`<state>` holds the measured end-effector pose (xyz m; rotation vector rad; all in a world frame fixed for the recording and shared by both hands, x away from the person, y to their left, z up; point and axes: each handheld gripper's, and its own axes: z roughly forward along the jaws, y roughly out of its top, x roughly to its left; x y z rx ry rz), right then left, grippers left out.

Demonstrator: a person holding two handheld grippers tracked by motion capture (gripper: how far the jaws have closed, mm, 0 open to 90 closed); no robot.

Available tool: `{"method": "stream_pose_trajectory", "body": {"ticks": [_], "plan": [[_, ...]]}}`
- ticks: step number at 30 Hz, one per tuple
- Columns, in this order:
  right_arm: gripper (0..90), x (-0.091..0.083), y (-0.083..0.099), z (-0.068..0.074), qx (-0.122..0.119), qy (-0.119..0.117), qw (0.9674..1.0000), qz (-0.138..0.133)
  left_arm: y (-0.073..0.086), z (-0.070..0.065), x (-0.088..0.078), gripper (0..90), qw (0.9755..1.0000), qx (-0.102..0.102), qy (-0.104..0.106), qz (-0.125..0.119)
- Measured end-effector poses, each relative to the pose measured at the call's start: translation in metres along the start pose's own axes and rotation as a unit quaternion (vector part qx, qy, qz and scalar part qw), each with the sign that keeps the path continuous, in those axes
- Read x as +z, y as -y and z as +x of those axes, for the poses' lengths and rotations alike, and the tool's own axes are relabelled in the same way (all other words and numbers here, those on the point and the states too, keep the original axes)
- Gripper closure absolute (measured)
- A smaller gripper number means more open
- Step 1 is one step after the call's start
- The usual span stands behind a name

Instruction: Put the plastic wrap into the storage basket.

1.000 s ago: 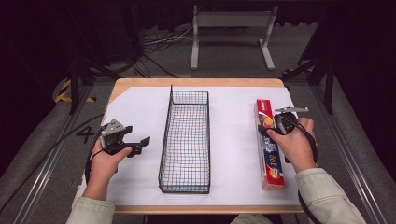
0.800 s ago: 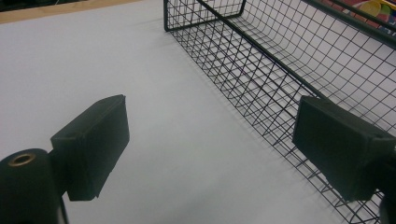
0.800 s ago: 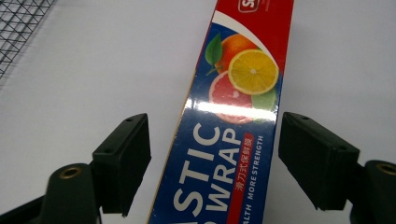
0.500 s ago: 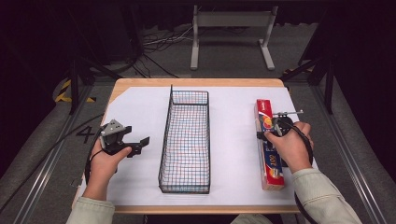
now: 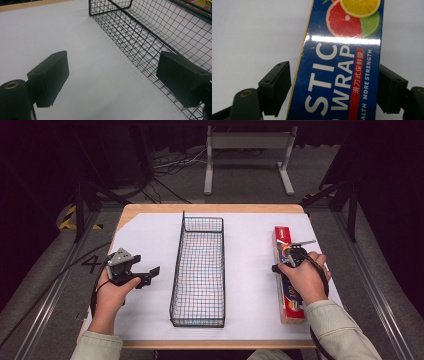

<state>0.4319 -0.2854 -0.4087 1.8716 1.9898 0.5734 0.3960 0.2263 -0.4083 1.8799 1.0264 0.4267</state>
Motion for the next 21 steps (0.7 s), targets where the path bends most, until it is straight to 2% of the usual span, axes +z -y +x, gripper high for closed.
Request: {"method": "stream_pose_trajectory", "body": {"ticks": [5,9,14,18,21], "plan": [[29.1,0.0024,-0.0001,0.0012,0.009,0.013,0.9996,0.022,0.0,0.0006,-0.0008,11.6,1.0,-0.002,-0.002,0.0],[31.5,0.0029,-0.0006,0.0011,0.015,0.013,0.9994,0.03,0.0,0.0006,-0.0003,11.6,1.0,0.0,-0.001,0.001],[36.9,0.0009,-0.0031,0.0011,0.042,0.018,0.998,0.045,-0.0002,0.0004,0.0004,11.6,1.0,0.0,0.0,0.001],[39.0,-0.0006,-0.0041,0.0022,0.052,0.025,0.9971,0.05,0.0007,-0.0008,-0.0011,11.6,1.0,0.001,0.0,-0.001],[39.7,-0.0017,-0.0041,0.001,0.059,0.021,0.9968,0.049,0.0024,-0.0026,-0.006,11.7,1.0,-0.001,-0.001,-0.005]]}}
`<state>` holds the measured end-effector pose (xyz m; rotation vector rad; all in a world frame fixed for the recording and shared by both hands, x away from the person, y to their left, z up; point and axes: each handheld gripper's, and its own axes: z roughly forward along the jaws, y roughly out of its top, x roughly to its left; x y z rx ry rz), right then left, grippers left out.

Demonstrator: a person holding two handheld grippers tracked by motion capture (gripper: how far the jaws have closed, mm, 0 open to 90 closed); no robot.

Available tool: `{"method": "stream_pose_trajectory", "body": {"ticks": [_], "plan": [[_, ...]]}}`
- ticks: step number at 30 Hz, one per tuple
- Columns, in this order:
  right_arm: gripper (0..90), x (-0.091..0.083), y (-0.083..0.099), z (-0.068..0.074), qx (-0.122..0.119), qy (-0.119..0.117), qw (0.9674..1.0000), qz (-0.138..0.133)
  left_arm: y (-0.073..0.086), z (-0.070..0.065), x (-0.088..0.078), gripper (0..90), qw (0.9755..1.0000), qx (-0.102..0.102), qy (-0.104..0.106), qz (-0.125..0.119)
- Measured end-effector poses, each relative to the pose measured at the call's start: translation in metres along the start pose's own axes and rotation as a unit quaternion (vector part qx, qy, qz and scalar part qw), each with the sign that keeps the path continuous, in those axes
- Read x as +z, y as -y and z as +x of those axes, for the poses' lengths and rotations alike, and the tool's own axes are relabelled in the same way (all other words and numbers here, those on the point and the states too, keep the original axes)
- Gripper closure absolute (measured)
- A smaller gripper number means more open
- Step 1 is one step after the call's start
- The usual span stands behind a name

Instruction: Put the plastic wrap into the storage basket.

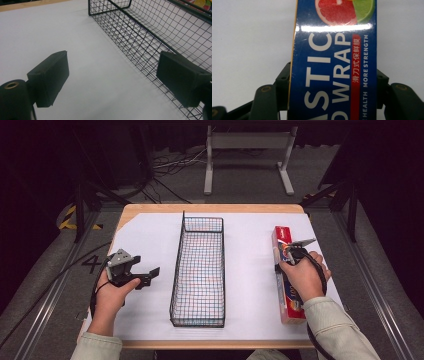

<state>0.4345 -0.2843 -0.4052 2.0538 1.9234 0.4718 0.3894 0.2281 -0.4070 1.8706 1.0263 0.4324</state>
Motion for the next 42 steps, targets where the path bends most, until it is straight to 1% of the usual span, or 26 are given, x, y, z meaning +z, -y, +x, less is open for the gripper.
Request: {"method": "stream_pose_trajectory", "body": {"ticks": [2,3,5,9,10,11,12,13,14,15,17,18,19,20,21,27,30,32,33,34,36,38,39,42], "plan": [[39.8,-0.001,0.001,0.0,0.009,-0.003,0.9999,-0.002,0.001,-0.002,-0.004,11.7,1.0,0.004,-0.001,-0.001],[39.8,-0.001,0.001,-0.001,0.012,-0.005,0.9999,-0.002,0.002,-0.002,-0.005,11.7,1.0,0.001,-0.001,-0.002],[39.9,-0.002,0.002,0.0,0.017,-0.011,0.9998,0.0,0.004,-0.003,-0.008,11.8,1.0,0.003,-0.001,0.0],[39.9,-0.007,-0.001,0.004,0.018,-0.015,0.9997,0.007,0.006,0.0,-0.011,11.8,1.0,-0.003,-0.006,-0.002],[39.9,-0.009,-0.001,0.005,0.021,-0.017,0.9996,0.004,0.006,0.001,-0.011,11.8,1.0,-0.002,-0.006,-0.001],[39.9,-0.011,-0.002,0.006,0.02,-0.02,0.9996,-0.001,0.006,0.001,-0.01,11.8,1.0,-0.005,-0.005,-0.003],[39.9,-0.011,-0.002,0.006,0.02,-0.02,0.9996,-0.001,0.006,0.001,-0.01,11.9,1.0,-0.005,-0.005,-0.003],[39.9,-0.013,-0.003,0.008,0.023,-0.022,0.9995,-0.006,0.005,0.001,-0.009,11.9,1.0,-0.006,-0.004,-0.002],[39.9,-0.017,-0.005,0.011,0.023,-0.02,0.9995,-0.005,0.004,0.001,-0.006,11.9,1.0,-0.004,-0.003,-0.002],[39.9,-0.017,-0.005,0.011,0.023,-0.02,0.9995,-0.005,0.004,0.001,-0.006,11.8,1.0,-0.004,-0.003,-0.002],[39.8,-0.022,-0.007,0.015,0.021,-0.024,0.9995,-0.004,0.002,0.001,-0.003,11.8,1.0,-0.004,0.0,-0.001],[39.8,-0.024,-0.008,0.016,0.021,-0.024,0.9995,-0.007,0.002,0.002,-0.001,11.8,1.0,-0.003,0.001,-0.002],[39.8,-0.026,-0.009,0.017,0.02,-0.024,0.9994,-0.013,0.002,0.002,0.001,11.9,1.0,-0.006,0.003,-0.003],[39.8,-0.029,-0.01,0.018,0.022,-0.024,0.9993,-0.016,0.001,0.003,0.002,11.9,1.0,-0.004,0.003,-0.001],[39.8,-0.031,-0.011,0.019,0.019,-0.023,0.9994,-0.02,0.0,0.004,0.004,11.9,1.0,-0.007,0.004,0.001],[39.8,-0.041,-0.016,0.026,0.019,-0.025,0.9993,-0.021,-0.007,0.005,0.013,11.8,1.0,-0.001,0.002,0.001],[39.8,-0.049,-0.019,0.034,0.018,-0.028,0.9991,-0.026,-0.009,0.002,0.017,11.8,1.0,0.006,0.001,0.004],[39.8,-0.053,-0.02,0.039,0.017,-0.03,0.999,-0.027,-0.01,0.002,0.017,11.8,0.9999,0.008,0.001,0.006],[39.8,-0.053,-0.02,0.039,0.017,-0.03,0.999,-0.027,-0.01,0.002,0.017,11.8,0.9999,0.008,0.001,0.006],[39.7,-0.055,-0.021,0.042,0.016,-0.031,0.999,-0.028,-0.01,0.002,0.017,11.8,1.0,0.008,0.001,0.003],[39.7,-0.059,-0.023,0.049,0.018,-0.033,0.9987,-0.033,-0.01,0.003,0.016,11.8,1.0,0.006,-0.001,0.003],[39.7,-0.062,-0.025,0.056,0.015,-0.037,0.9985,-0.039,-0.01,0.004,0.015,11.8,0.9999,0.009,-0.003,0.003],[39.7,-0.063,-0.026,0.06,0.013,-0.038,0.9984,-0.04,-0.01,0.004,0.014,11.8,1.0,0.005,-0.004,0.0],[39.7,-0.067,-0.027,0.072,0.005,-0.046,0.9983,-0.036,-0.009,0.005,0.013,11.8,1.0,0.006,-0.006,0.0]]}}
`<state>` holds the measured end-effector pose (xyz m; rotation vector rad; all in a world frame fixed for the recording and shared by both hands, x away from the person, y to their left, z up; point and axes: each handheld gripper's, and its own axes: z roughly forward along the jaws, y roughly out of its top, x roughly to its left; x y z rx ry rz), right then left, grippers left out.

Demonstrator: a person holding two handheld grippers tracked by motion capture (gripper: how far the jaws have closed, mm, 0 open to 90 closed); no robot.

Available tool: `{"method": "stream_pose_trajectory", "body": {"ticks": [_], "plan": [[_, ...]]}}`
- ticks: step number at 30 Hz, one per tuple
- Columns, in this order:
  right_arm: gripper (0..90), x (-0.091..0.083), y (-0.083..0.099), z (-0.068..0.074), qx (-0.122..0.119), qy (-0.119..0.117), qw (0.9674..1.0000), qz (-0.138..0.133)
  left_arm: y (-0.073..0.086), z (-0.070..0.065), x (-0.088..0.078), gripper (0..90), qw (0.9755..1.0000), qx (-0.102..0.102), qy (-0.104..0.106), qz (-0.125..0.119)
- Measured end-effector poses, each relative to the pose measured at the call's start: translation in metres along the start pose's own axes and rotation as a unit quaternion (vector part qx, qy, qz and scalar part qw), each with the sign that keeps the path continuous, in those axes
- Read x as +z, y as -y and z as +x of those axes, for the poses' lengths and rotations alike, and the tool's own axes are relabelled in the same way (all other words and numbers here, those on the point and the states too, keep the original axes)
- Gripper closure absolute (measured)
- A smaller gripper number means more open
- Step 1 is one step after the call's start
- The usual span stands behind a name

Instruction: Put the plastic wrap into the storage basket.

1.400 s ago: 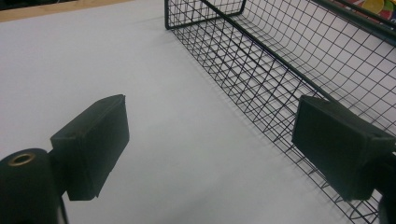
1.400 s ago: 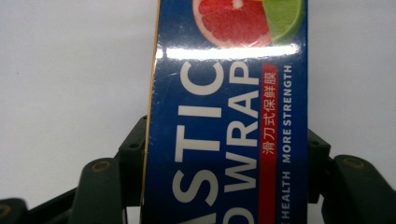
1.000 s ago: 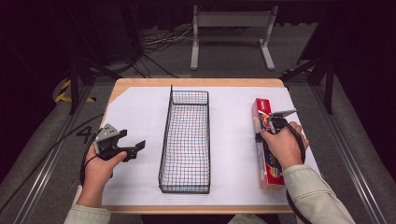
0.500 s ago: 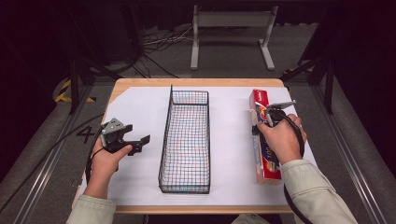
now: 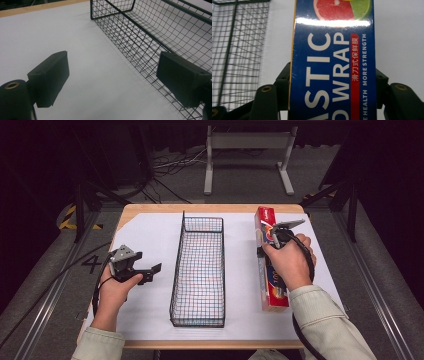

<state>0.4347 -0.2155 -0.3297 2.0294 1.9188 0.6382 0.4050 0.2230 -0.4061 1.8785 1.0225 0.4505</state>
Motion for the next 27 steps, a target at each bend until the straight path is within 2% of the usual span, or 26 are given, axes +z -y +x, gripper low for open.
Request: {"method": "stream_pose_trajectory", "body": {"ticks": [15,21,27], "plan": [[39.8,-0.019,-0.01,0.051,-0.019,-0.01,0.9997,-0.013,0.002,0.003,0.0,11.9,0.9999,-0.008,0.005,-0.004],[39.8,-0.018,-0.011,0.064,-0.033,-0.018,0.9992,-0.013,0.003,0.004,0.0,11.8,1.0,-0.005,-0.005,-0.001],[39.7,-0.016,-0.011,0.073,-0.033,-0.022,0.9992,-0.01,0.006,0.005,0.001,11.8,0.9999,-0.007,-0.007,0.005]]}}
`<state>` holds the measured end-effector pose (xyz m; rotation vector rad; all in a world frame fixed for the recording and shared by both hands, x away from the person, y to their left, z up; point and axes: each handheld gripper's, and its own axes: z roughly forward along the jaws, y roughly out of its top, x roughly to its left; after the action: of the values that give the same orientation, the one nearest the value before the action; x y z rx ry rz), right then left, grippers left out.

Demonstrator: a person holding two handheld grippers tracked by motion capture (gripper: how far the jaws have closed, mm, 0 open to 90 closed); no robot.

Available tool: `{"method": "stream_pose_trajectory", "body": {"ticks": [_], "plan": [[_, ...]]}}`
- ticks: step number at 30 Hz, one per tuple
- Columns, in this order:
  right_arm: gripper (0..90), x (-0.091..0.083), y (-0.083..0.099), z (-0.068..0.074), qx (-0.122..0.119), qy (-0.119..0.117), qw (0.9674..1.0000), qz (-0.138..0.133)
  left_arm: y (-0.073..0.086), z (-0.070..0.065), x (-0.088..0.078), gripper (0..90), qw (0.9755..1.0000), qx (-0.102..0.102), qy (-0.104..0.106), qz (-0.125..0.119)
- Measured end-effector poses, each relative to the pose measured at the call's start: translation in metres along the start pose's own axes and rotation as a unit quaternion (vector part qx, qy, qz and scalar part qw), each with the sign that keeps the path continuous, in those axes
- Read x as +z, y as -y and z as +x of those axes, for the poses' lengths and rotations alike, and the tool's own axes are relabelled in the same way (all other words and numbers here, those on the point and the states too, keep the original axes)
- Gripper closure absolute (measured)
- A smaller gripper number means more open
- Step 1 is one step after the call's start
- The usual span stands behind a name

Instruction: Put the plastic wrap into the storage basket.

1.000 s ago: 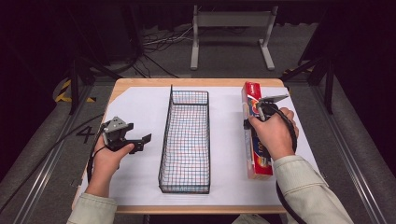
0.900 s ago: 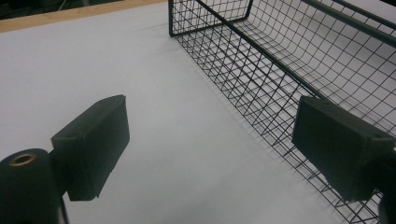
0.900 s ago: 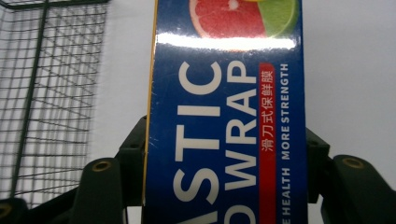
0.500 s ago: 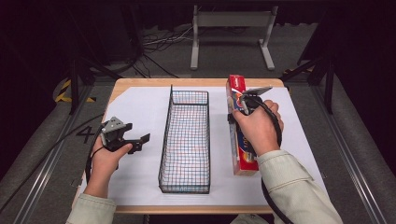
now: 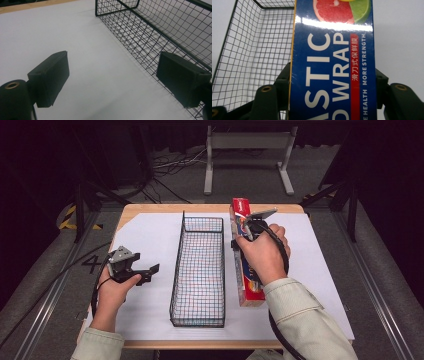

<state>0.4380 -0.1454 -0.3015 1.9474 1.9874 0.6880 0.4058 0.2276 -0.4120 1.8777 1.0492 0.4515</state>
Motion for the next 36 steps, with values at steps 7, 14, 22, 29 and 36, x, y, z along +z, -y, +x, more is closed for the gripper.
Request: {"method": "stream_pose_trajectory", "body": {"ticks": [7,14,22,29,36], "plan": [[39.8,0.0,-0.001,0.014,-0.001,-0.01,0.9999,-0.002,0.0,0.0,0.0,11.8,1.0,0.001,0.001,0.0],[39.7,0.005,-0.002,0.031,-0.011,-0.023,0.9997,0.005,0.002,0.001,-0.005,11.7,1.0,0.001,-0.006,0.001],[39.7,0.01,0.0,0.045,-0.013,-0.029,0.9995,0.007,0.005,0.003,-0.01,11.7,0.9999,-0.001,-0.011,-0.003],[39.6,0.012,0.003,0.055,0.005,-0.044,0.999,0.003,0.004,0.003,-0.008,11.7,1.0,-0.002,-0.008,-0.003],[39.6,0.019,0.006,0.064,0.019,-0.052,0.9983,0.015,0.003,0.002,-0.006,11.7,1.0,0.0,-0.007,-0.003]]}}
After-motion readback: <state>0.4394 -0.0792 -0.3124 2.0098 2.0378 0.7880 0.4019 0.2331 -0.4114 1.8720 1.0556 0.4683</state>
